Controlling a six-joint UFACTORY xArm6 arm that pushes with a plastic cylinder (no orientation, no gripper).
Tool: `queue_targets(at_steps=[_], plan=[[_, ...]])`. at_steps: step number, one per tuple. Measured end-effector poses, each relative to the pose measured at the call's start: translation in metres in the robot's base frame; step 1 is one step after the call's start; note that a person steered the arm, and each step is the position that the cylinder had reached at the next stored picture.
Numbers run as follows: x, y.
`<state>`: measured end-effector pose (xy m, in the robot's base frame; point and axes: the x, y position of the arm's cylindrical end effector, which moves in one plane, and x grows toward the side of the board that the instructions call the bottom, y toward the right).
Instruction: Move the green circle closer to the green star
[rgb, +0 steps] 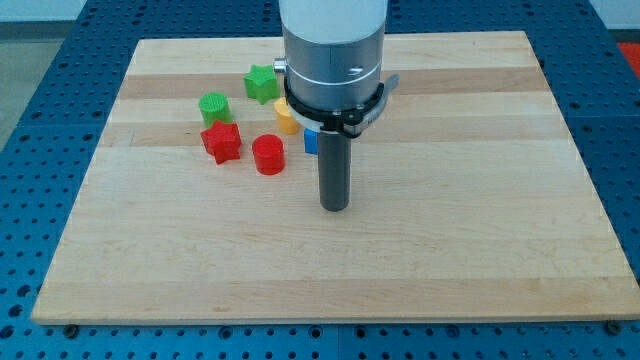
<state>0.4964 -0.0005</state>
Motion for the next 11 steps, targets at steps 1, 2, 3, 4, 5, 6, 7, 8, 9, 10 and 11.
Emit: queue_targets(at_steps=[1, 2, 3, 4, 5, 6, 7, 8, 9, 10, 11], plan=[[0.0, 0.0], [0.007, 0.0], [0.009, 0.0], [0.009, 0.0], [-0.006, -0.003], [-0.008, -0.05], [0.004, -0.123], [-0.012, -0.188], [-0.055, -0.233], [-0.083, -0.238], [-0.102, -0.233]])
